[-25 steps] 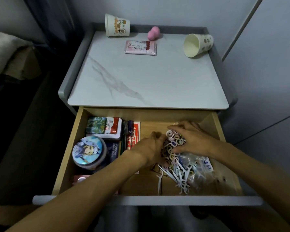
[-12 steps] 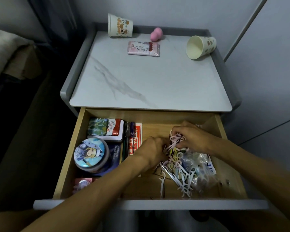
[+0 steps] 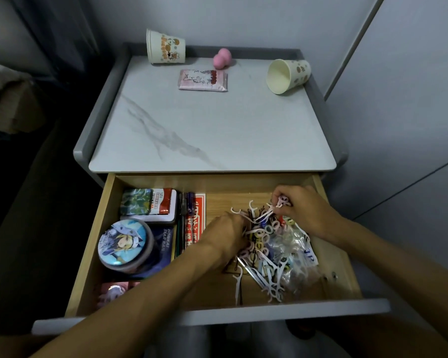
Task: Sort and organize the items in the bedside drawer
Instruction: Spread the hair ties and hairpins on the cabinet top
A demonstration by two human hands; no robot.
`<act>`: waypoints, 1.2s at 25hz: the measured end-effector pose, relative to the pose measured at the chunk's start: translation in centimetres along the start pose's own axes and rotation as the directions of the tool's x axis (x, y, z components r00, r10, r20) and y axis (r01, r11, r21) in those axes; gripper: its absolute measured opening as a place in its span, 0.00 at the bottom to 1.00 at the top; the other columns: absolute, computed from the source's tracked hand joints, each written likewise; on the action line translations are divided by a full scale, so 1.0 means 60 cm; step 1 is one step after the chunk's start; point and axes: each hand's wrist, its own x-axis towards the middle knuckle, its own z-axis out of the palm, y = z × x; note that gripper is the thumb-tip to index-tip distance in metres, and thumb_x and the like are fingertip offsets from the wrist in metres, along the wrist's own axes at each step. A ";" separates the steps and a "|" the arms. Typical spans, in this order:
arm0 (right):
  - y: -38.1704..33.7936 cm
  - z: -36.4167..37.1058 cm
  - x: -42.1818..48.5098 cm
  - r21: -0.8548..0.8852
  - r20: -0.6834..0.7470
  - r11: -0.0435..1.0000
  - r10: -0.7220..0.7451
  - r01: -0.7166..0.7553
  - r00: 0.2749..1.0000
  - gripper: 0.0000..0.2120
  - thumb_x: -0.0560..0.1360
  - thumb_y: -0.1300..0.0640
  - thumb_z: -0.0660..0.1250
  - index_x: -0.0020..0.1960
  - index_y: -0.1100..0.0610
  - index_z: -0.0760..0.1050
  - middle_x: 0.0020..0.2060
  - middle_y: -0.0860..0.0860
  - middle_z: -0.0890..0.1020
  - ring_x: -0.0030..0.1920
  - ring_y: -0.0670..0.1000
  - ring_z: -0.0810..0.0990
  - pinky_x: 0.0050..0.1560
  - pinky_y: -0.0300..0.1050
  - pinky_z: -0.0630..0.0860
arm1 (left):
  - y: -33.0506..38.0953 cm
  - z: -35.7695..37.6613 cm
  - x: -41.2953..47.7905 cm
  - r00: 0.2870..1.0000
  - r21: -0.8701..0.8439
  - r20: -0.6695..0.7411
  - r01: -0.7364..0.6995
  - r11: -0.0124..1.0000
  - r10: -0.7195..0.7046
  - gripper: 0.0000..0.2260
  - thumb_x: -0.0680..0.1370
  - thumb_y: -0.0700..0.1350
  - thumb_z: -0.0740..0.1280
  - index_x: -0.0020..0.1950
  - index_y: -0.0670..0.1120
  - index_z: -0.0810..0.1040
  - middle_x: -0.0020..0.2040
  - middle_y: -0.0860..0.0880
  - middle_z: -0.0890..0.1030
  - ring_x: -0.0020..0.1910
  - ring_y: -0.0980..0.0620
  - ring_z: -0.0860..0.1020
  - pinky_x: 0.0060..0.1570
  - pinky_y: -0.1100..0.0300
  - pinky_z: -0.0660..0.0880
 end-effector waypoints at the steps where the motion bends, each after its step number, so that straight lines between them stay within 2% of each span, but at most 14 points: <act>1: 0.001 -0.004 -0.004 0.033 -0.019 0.999 0.006 -0.006 1.000 0.09 0.73 0.60 0.73 0.41 0.49 0.74 0.37 0.44 0.81 0.40 0.40 0.79 0.39 0.33 0.70 | -0.002 -0.001 -0.001 1.000 -0.013 -0.003 -0.006 1.000 0.006 0.08 0.76 0.42 0.70 0.55 0.50 0.80 0.53 0.48 0.82 0.49 0.51 0.80 0.50 0.57 0.78; 5: -0.011 -0.018 -0.024 0.186 -0.087 0.982 0.022 -0.005 0.996 0.06 0.74 0.61 0.73 0.42 0.54 0.77 0.37 0.47 0.82 0.38 0.42 0.79 0.39 0.37 0.72 | -0.007 -0.002 -0.017 0.999 -0.137 -0.037 0.012 0.990 -0.017 0.12 0.78 0.41 0.67 0.61 0.50 0.78 0.54 0.51 0.83 0.44 0.60 0.79 0.41 0.73 0.74; 8: -0.032 -0.037 -0.045 0.271 -0.163 0.962 0.024 0.022 0.986 0.05 0.74 0.61 0.73 0.43 0.55 0.77 0.38 0.48 0.82 0.38 0.45 0.80 0.40 0.37 0.76 | 0.004 -0.027 -0.034 0.996 -0.167 -0.081 0.026 0.986 -0.040 0.05 0.78 0.43 0.68 0.54 0.49 0.79 0.49 0.51 0.82 0.45 0.56 0.80 0.44 0.66 0.77; 10: -0.050 -0.048 -0.051 0.319 -0.212 0.947 0.025 0.045 0.977 0.06 0.74 0.61 0.73 0.43 0.54 0.77 0.37 0.47 0.81 0.36 0.42 0.78 0.38 0.34 0.74 | 0.010 -0.054 -0.045 0.992 -0.209 -0.121 0.021 0.978 -0.047 0.02 0.77 0.44 0.70 0.46 0.48 0.78 0.42 0.51 0.82 0.38 0.55 0.82 0.41 0.61 0.80; 12: -0.078 -0.064 -0.045 0.377 -0.244 0.923 0.018 0.078 0.970 0.06 0.74 0.60 0.73 0.43 0.52 0.77 0.38 0.46 0.81 0.39 0.42 0.79 0.42 0.35 0.75 | 0.014 -0.090 -0.055 0.981 -0.276 -0.178 0.021 0.961 -0.073 0.06 0.76 0.42 0.72 0.40 0.47 0.78 0.35 0.51 0.81 0.30 0.58 0.81 0.32 0.63 0.78; 14: -0.108 -0.081 -0.022 0.421 -0.254 0.903 0.027 0.085 0.967 0.05 0.74 0.57 0.73 0.44 0.50 0.78 0.41 0.46 0.82 0.43 0.44 0.80 0.45 0.37 0.76 | 0.016 -0.133 -0.061 0.962 -0.339 -0.242 0.038 0.940 -0.126 0.08 0.75 0.41 0.73 0.38 0.48 0.78 0.31 0.51 0.79 0.26 0.63 0.78 0.27 0.70 0.72; 16: -0.136 -0.100 0.014 0.482 -0.250 0.874 0.067 0.065 0.966 0.03 0.74 0.56 0.73 0.44 0.51 0.79 0.41 0.47 0.83 0.42 0.44 0.80 0.42 0.38 0.74 | 0.015 -0.181 -0.060 0.929 -0.453 -0.307 0.047 0.890 -0.206 0.04 0.74 0.40 0.74 0.40 0.42 0.80 0.33 0.48 0.80 0.26 0.63 0.78 0.26 0.72 0.71; 17: -0.148 -0.108 0.034 0.527 -0.240 0.848 0.079 0.062 0.967 0.03 0.74 0.57 0.73 0.44 0.51 0.79 0.40 0.48 0.83 0.40 0.45 0.79 0.40 0.37 0.73 | 0.013 -0.205 -0.058 0.915 -0.542 -0.316 0.043 0.839 -0.252 0.05 0.73 0.39 0.74 0.43 0.39 0.81 0.36 0.45 0.82 0.28 0.60 0.80 0.29 0.69 0.74; 20: -0.171 -0.124 0.091 0.653 -0.233 0.754 0.119 0.065 0.965 0.04 0.75 0.61 0.72 0.44 0.54 0.78 0.39 0.51 0.80 0.38 0.46 0.78 0.35 0.34 0.72 | 0.003 -0.270 -0.045 0.907 -0.777 -0.257 0.011 0.629 -0.333 0.09 0.75 0.36 0.72 0.51 0.31 0.79 0.44 0.37 0.83 0.36 0.50 0.84 0.33 0.63 0.79; 23: -0.184 -0.122 0.145 0.762 -0.209 0.646 0.188 0.040 0.960 0.05 0.75 0.64 0.72 0.44 0.56 0.76 0.38 0.53 0.77 0.36 0.47 0.77 0.31 0.31 0.72 | -0.017 -0.334 -0.022 0.918 -0.895 -0.204 -0.033 0.445 -0.342 0.12 0.76 0.35 0.69 0.54 0.26 0.77 0.47 0.35 0.80 0.42 0.46 0.82 0.38 0.61 0.81; 26: -0.184 -0.103 0.194 0.764 -0.190 0.645 0.225 0.000 0.956 0.05 0.74 0.64 0.72 0.44 0.57 0.77 0.38 0.54 0.77 0.35 0.48 0.77 0.31 0.32 0.72 | -0.053 -0.365 0.008 0.893 -0.909 -0.222 -0.045 0.414 -0.391 0.14 0.75 0.36 0.70 0.55 0.26 0.76 0.48 0.36 0.79 0.42 0.46 0.80 0.40 0.60 0.81; 30: -0.176 -0.076 0.236 0.673 -0.225 0.739 0.197 0.006 0.954 0.05 0.73 0.62 0.73 0.46 0.54 0.80 0.44 0.52 0.81 0.41 0.48 0.79 0.43 0.38 0.77 | -0.088 -0.350 0.032 0.831 -0.878 -0.248 0.025 0.478 -0.498 0.10 0.74 0.35 0.72 0.54 0.33 0.77 0.44 0.39 0.78 0.35 0.48 0.77 0.30 0.63 0.79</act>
